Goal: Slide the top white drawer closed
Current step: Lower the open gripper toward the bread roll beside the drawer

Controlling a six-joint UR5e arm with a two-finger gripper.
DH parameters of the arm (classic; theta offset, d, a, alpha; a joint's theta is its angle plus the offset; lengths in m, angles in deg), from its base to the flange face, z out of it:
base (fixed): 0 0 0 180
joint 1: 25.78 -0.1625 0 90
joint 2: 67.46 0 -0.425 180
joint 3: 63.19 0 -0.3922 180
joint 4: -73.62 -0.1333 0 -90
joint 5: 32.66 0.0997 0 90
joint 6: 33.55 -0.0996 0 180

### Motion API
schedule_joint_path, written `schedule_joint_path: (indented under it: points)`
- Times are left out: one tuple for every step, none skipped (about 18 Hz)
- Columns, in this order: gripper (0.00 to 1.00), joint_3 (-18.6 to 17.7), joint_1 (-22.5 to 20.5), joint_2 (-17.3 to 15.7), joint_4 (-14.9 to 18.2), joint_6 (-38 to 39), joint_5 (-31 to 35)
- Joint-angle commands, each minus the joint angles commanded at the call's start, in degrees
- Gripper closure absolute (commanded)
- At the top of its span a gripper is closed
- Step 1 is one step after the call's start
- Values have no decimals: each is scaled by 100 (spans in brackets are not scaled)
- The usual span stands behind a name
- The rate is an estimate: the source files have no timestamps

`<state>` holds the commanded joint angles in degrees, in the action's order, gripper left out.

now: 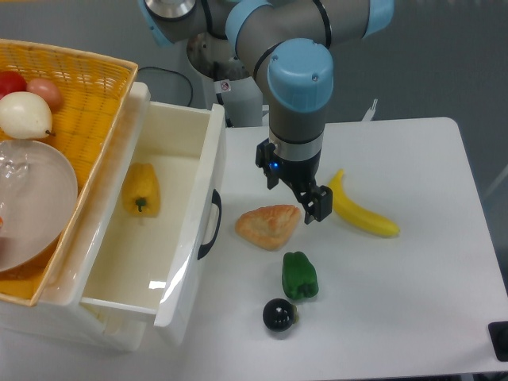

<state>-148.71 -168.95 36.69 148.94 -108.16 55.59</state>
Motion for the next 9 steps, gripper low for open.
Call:
schedule_joint_path:
  points:
    - [0,-26,26,0,-44,0,35]
    - [0,-35,44,17,-44,9,61]
    - [0,-18,52,52,-27,70,61]
    - [0,-17,52,53,-27,70,44]
    - [0,-26,44,44,-27,62,9]
    - [0,-61,35,35,-27,61,-9]
    - [0,-88,26,26,-27,53,-18]
    - [0,-140,9,26,-27,70,-113]
    - [0,-175,-9,18,-27,79,-175]
